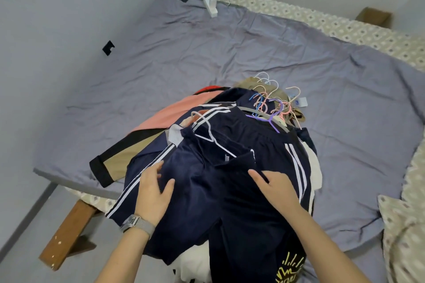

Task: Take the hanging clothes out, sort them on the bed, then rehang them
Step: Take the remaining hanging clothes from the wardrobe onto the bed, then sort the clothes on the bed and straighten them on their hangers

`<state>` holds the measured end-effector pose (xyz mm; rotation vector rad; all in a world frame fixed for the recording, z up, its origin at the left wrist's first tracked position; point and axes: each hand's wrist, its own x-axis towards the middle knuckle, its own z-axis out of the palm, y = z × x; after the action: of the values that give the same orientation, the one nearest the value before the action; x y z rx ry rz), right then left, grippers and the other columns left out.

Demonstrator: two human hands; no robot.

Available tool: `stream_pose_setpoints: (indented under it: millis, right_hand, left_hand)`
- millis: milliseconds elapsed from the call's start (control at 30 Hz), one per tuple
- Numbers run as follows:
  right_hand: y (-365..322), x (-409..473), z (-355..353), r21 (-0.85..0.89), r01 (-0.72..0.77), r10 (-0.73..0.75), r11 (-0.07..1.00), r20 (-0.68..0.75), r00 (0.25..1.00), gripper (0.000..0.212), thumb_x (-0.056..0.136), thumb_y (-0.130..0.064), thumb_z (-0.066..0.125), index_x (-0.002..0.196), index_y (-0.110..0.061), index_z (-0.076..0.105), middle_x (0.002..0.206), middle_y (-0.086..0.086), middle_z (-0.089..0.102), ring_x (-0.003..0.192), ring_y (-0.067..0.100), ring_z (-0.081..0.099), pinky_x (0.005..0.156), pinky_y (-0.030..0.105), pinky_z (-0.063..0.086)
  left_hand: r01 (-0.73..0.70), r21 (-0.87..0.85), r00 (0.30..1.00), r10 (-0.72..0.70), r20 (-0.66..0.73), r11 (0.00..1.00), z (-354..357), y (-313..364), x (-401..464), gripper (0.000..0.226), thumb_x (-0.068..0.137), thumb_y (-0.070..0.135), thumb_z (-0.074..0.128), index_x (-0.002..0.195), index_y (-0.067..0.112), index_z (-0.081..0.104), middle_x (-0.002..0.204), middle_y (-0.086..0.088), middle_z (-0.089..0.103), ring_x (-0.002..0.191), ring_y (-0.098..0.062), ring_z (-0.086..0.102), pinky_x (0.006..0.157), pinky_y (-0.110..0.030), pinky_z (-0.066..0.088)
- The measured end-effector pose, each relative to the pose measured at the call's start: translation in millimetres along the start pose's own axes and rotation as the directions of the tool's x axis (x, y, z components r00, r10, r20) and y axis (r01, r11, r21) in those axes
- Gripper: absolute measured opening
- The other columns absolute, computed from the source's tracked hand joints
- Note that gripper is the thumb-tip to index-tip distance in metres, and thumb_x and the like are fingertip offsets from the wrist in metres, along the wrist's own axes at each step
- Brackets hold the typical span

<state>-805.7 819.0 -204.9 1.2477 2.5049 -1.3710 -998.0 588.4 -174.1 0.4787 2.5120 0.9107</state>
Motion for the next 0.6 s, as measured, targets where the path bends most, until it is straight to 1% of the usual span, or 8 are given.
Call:
stream_pose_setpoints:
  millis: [100,167,200,267,333,400,500,600]
  right_hand:
    - [-4,-22,-22,0.017,-0.008,0.007,1.0,0.056,0.998,0.058,0.089,-0.053,0.054,0.056,-0.018,0.021,0.048,-0.006,0.022,0.046,0.009,0.024,0.048,0.024,0.022]
    - [-7,-32,-38,0.054,-0.041,0.037,0.998,0.07,0.997,0.058,0.089,-0.052,0.054,0.056,-0.019,0.02,0.049,-0.007,0.021,0.048,0.008,0.022,0.048,0.023,0.02]
    - [-9,-37,-45,0.068,-0.052,0.046,0.996,0.079,0.996,0.058,0.09,-0.051,0.054,0.055,-0.019,0.019,0.048,-0.008,0.02,0.048,0.008,0.022,0.048,0.022,0.019]
    - [-12,-49,-55,0.075,-0.049,0.042,0.996,0.101,0.994,0.059,0.091,-0.049,0.053,0.053,-0.022,0.018,0.046,-0.009,0.02,0.046,0.008,0.022,0.048,0.022,0.019]
    - [-15,-64,-62,0.08,-0.034,0.024,0.996,0.12,0.993,0.059,0.09,-0.049,0.054,0.051,-0.022,0.018,0.047,-0.009,0.02,0.047,0.009,0.021,0.049,0.023,0.018]
    - [-18,-84,-68,0.082,-0.008,-0.001,0.997,0.116,0.993,0.059,0.089,-0.05,0.054,0.052,-0.02,0.02,0.05,-0.008,0.02,0.05,0.01,0.022,0.052,0.028,0.019]
    - [-21,-124,-77,0.088,-0.002,-0.001,0.996,0.034,0.999,0.055,0.089,-0.047,0.057,0.055,-0.019,0.024,0.055,-0.003,0.022,0.053,0.01,0.023,0.055,0.032,0.019]
    - [-20,-174,-86,0.122,-0.066,0.076,0.99,-0.084,0.994,0.054,0.088,-0.044,0.061,0.054,-0.015,0.03,0.056,-0.003,0.025,0.053,0.009,0.024,0.054,0.032,0.02]
  left_hand:
    - [-0.12,-0.045,0.993,0.119,-0.023,0.992,-8,14,12,0.064,0.086,0.009,0.063,0.142,0.011,0.032,0.14,-0.008,0.039,0.128,-0.021,0.04,0.108,-0.034,0.033]
    - [-0.171,-0.085,0.984,0.174,0.032,0.982,-10,27,17,0.07,0.087,0.013,0.062,0.146,0.017,0.023,0.148,-0.004,0.032,0.136,-0.019,0.031,0.11,-0.031,0.027]
    - [-0.222,-0.053,0.973,0.225,0.053,0.974,-11,35,18,0.073,0.087,0.016,0.062,0.146,0.025,0.02,0.149,-0.002,0.03,0.137,-0.019,0.029,0.108,-0.035,0.03]
    - [-0.359,0.144,0.933,0.351,0.079,0.922,-10,51,17,0.074,0.087,0.024,0.063,0.143,0.04,0.017,0.148,0.003,0.03,0.138,-0.019,0.026,0.098,-0.044,0.036]
    - [-0.43,0.292,0.903,0.413,0.121,0.854,-11,66,15,0.066,0.088,0.032,0.06,0.141,0.042,0.023,0.148,0.008,0.028,0.138,-0.017,0.024,0.097,-0.047,0.031]
    - [-0.455,0.347,0.889,0.439,0.129,0.82,-13,74,12,0.047,0.089,0.035,0.058,0.133,0.039,0.042,0.143,0.011,0.035,0.132,-0.012,0.031,0.099,-0.045,0.025]
    - [-0.51,0.347,0.86,0.466,0.209,0.787,-20,73,5,0.013,0.09,0.037,0.057,0.1,0.033,0.064,0.119,0.012,0.05,0.124,-0.012,0.041,0.094,-0.037,0.02]
    - [-0.611,0.29,0.785,0.515,0.345,0.737,-21,78,-17,0.011,0.091,0.039,0.054,0.093,0.034,0.064,0.107,0.016,0.048,0.117,-0.007,0.042,0.086,-0.033,0.021]
